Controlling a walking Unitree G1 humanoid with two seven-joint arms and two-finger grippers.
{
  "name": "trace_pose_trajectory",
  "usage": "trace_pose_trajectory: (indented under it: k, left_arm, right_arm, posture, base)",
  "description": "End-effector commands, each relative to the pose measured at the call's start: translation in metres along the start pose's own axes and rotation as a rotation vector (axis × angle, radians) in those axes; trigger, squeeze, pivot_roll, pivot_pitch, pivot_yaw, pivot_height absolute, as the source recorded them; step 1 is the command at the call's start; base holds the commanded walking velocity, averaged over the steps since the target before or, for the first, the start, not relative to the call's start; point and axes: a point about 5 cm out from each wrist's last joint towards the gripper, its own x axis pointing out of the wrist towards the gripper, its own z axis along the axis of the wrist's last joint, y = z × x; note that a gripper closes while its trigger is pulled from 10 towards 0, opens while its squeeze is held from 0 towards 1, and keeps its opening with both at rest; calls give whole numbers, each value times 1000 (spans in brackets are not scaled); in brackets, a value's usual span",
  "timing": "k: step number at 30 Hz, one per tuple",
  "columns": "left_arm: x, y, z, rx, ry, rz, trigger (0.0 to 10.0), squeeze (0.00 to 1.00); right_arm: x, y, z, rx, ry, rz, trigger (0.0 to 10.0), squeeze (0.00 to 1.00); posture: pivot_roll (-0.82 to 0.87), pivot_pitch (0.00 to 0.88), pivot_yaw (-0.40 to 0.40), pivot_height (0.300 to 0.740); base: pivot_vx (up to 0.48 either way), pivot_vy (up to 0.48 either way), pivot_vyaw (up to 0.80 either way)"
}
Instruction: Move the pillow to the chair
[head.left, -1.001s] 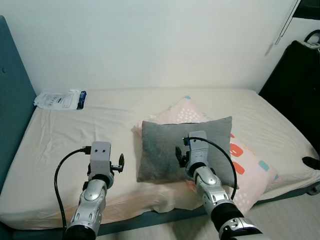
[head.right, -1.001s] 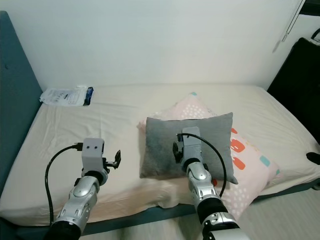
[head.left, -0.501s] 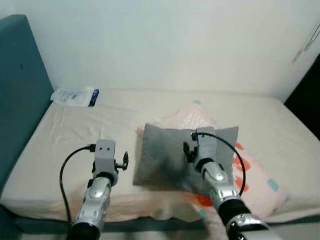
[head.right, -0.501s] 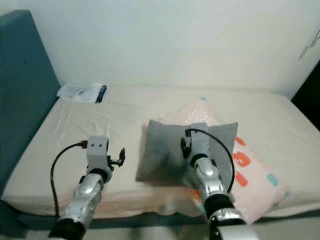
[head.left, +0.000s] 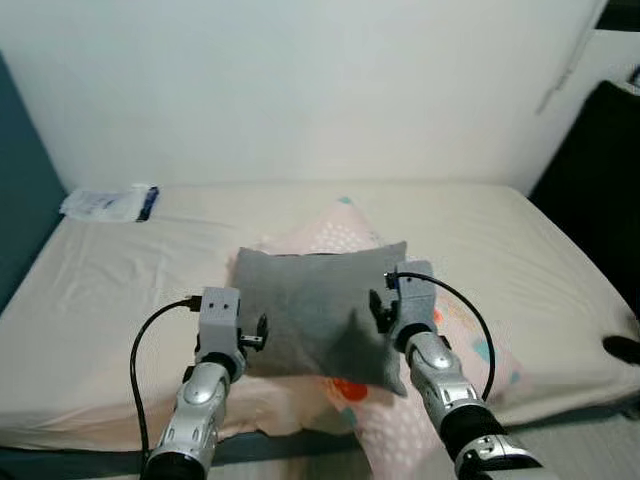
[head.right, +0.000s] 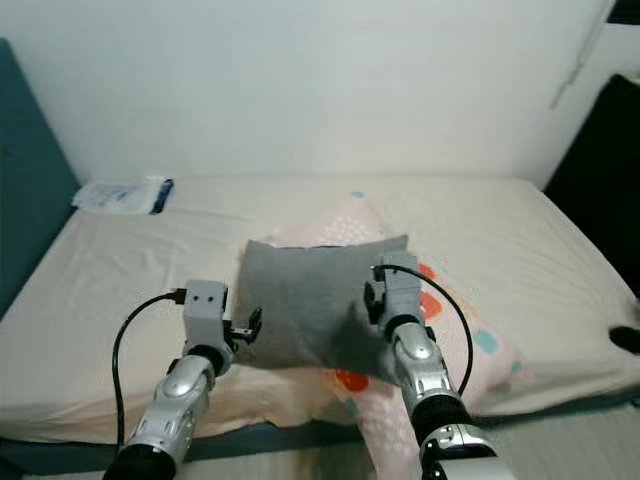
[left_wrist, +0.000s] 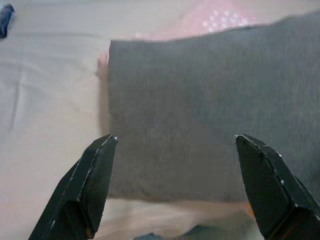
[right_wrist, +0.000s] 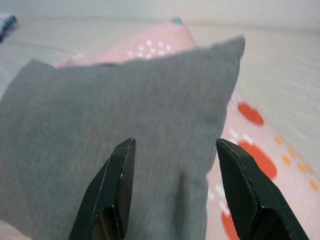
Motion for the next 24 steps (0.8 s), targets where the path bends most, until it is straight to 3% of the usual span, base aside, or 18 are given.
trace_pose_trajectory:
  k: [1, 6, 20, 22, 24]
  left_arm:
    - [-1, 8, -3, -9, 19, 27, 10000, 0]
    - [0, 7, 0, 23, 2, 17, 10000, 0]
    - [1, 10, 8, 11, -42, 47, 10000, 0]
    - [2, 10, 8, 9, -45, 46, 10000, 0]
    - [2, 10, 11, 7, -56, 48, 10000, 0]
  right_arm:
    - [1, 9, 0, 16, -5, 23, 10000, 0]
    - [1, 8, 2, 28, -15, 21, 10000, 0]
    - [0, 5, 10, 86, -79, 27, 10000, 0]
    - [1, 6, 13, 56, -93, 32, 10000, 0]
    - [4, 7, 26, -30, -141, 30, 10000, 0]
  posture:
    - [-19, 0, -91, 740]
    - [-16, 0, -85, 740]
    - [-15, 0, -86, 740]
    - [-11, 0, -89, 740]
    - [0, 0, -100, 740]
  base:
    - [0, 0, 0]
    - [0, 0, 0]
    - [0, 0, 0]
    - [0, 0, 0]
    - [0, 0, 0]
